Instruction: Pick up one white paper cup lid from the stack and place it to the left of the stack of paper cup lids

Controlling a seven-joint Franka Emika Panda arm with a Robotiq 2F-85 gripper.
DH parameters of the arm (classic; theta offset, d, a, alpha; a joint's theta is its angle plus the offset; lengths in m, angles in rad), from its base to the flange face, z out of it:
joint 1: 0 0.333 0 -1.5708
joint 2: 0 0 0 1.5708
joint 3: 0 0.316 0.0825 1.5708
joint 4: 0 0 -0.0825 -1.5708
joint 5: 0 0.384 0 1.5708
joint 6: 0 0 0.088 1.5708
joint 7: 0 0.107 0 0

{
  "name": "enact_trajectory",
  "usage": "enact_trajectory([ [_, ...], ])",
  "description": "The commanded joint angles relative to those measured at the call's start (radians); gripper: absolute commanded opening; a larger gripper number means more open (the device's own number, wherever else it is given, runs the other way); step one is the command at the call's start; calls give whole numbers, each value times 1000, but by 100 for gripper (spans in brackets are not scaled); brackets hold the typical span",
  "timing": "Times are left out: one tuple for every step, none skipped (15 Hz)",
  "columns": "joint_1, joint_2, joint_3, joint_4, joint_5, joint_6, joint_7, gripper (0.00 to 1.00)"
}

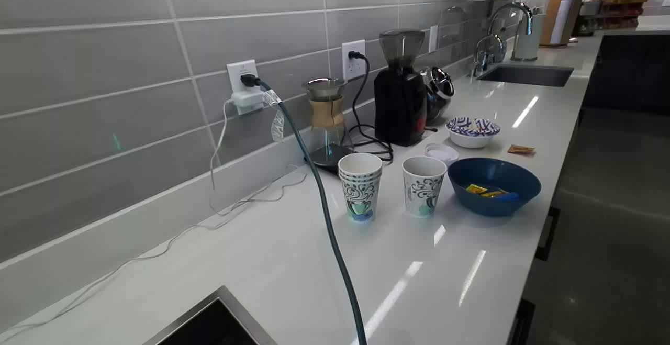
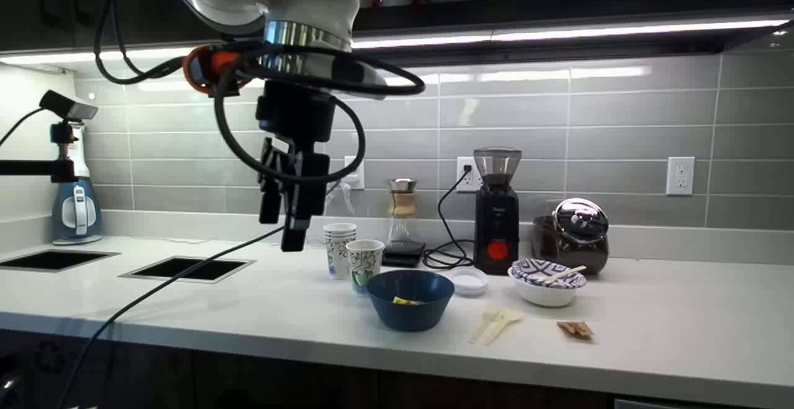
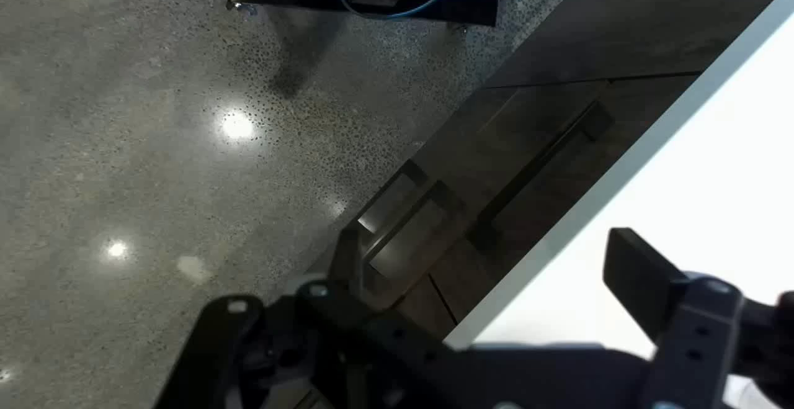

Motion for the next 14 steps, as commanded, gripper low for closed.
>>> enact_trajectory([
  [-7,1,6,1,3,-2,-3,100],
  [-7,1,6,1,3,-2,-3,100],
  [-7,1,6,1,3,-2,-3,100],
  [-7,1,6,1,3,-2,-3,100],
  [-7,1,6,1,3,-2,-3,100],
  [-7,1,6,1,3,-2,-3,100],
  [-7,1,6,1,3,-2,-3,100],
  [-4,28,11,8,14,38,15,100],
  [4,49,13,18,27,62,15,100],
  [13,87,18,35,44,90,22,100],
  [21,124,25,51,54,115,22,100],
  [24,157,37,66,61,147,37,100],
  [38,202,47,93,80,169,38,100],
  [48,249,59,128,93,190,49,100],
])
